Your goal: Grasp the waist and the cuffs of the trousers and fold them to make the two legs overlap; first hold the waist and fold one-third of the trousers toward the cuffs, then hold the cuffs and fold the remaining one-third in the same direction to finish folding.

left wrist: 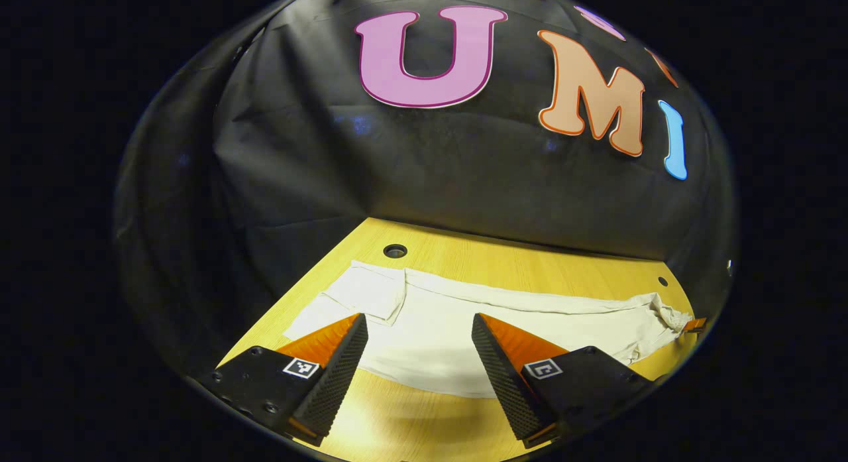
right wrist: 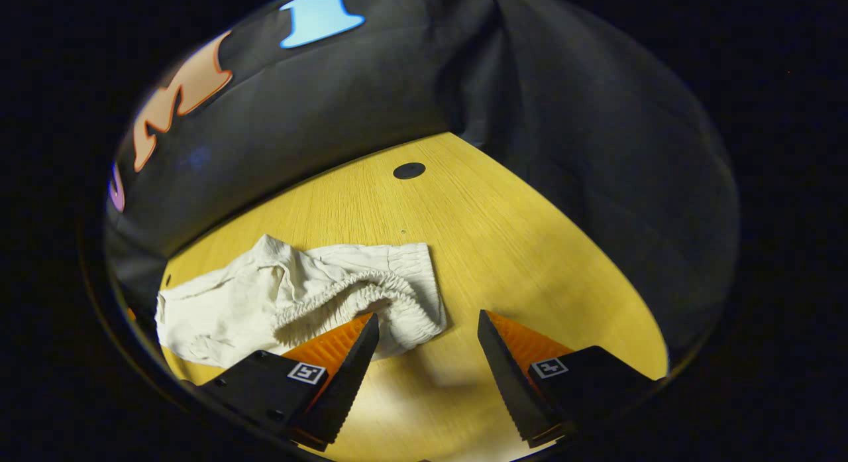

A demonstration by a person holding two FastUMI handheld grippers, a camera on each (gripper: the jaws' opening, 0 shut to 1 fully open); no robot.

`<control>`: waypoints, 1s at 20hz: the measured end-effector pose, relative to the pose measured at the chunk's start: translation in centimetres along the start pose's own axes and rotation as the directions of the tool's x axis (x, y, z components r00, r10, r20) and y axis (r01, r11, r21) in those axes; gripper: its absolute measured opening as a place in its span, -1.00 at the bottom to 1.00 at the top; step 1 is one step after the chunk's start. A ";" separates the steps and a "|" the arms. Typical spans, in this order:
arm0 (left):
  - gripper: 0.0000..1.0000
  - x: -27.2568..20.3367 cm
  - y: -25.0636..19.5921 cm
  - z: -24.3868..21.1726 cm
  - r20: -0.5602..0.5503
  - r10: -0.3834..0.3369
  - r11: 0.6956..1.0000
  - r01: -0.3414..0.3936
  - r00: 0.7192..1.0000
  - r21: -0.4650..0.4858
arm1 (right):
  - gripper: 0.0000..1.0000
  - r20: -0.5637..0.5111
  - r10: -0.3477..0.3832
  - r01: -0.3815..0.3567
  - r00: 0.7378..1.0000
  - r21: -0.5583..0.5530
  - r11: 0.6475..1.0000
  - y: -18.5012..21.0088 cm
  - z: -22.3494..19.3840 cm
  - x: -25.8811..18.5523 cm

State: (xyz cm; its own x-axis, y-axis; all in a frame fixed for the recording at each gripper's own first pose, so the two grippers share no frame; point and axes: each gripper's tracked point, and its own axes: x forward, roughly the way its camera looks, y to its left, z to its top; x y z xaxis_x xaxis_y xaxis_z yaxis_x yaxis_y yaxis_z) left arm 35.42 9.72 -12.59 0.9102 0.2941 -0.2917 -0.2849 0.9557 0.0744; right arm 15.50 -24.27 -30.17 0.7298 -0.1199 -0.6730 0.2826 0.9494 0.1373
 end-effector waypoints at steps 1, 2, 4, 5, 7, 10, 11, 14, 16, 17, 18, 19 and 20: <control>0.92 -0.1 -0.1 0.2 0.006 0.003 1.000 -0.003 1.000 0.004 | 0.93 -0.004 0.014 -0.013 1.000 0.044 0.999 0.2 -0.1 0.2; 0.92 -0.3 -0.3 0.3 0.009 0.006 1.000 -0.006 1.000 0.011 | 0.93 -0.010 0.035 -0.034 0.999 0.079 0.996 0.5 -0.2 0.3; 0.92 -0.5 -1.0 0.4 0.014 0.008 1.000 -0.008 1.000 0.025 | 0.89 0.016 0.062 -0.063 0.998 0.127 0.990 1.0 0.2 0.7; 0.92 -0.6 -1.3 0.5 0.018 0.006 1.000 -0.007 1.000 0.027 | 0.85 0.011 0.077 -0.077 0.997 0.149 0.986 1.4 0.2 0.7; 0.92 -0.8 -1.4 0.5 0.024 0.003 1.000 -0.003 1.000 0.027 | 0.22 0.003 0.073 -0.073 0.997 0.160 0.984 1.1 -0.1 1.0; 0.92 -1.0 -1.8 0.5 0.021 -0.009 1.000 0.009 1.000 0.023 | -0.14 0.044 0.081 -0.088 0.996 0.173 0.981 1.3 1.0 0.9; 0.92 -1.0 -2.2 0.4 0.019 -0.014 1.000 0.013 1.000 0.023 | -0.33 0.060 0.084 -0.093 0.995 0.182 0.979 1.6 1.4 0.8; 0.92 -0.8 -3.6 0.6 0.021 -0.023 1.000 0.023 1.000 0.015 | -0.57 0.078 0.081 -0.093 0.994 0.173 0.980 1.9 1.7 -0.1; 0.92 -0.9 -3.8 0.5 0.021 -0.028 1.000 0.027 0.999 0.013 | -0.67 0.098 0.079 -0.093 0.992 0.152 0.984 2.0 2.4 -0.2; 0.92 -1.1 -3.8 0.4 0.022 -0.030 1.000 0.030 0.999 0.011 | -0.67 0.111 0.079 -0.094 0.991 0.141 0.986 2.2 2.9 -0.6; 0.92 -1.4 -4.0 0.4 0.024 -0.036 0.999 0.036 0.999 0.007 | -0.67 0.124 0.082 -0.098 0.989 0.130 0.987 2.5 3.2 -1.2; 0.92 -1.6 -3.9 0.4 0.026 -0.042 0.999 0.042 0.999 0.004 | -0.67 0.140 0.084 -0.101 0.987 0.119 0.988 2.8 3.7 -1.7; 0.92 -1.8 -3.8 0.3 0.026 -0.049 0.999 0.049 0.998 0.000 | -0.67 0.158 0.087 -0.104 0.984 0.108 0.989 3.3 4.1 -2.2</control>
State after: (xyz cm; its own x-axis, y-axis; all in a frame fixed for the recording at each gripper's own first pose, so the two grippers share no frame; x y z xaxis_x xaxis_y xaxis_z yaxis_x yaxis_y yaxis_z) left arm 34.96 5.60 -12.02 0.9308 0.2468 -0.2698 -0.2395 0.9690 0.0600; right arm 17.39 -22.05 -25.21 0.8407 -0.0816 -0.5353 0.2704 0.9197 0.2846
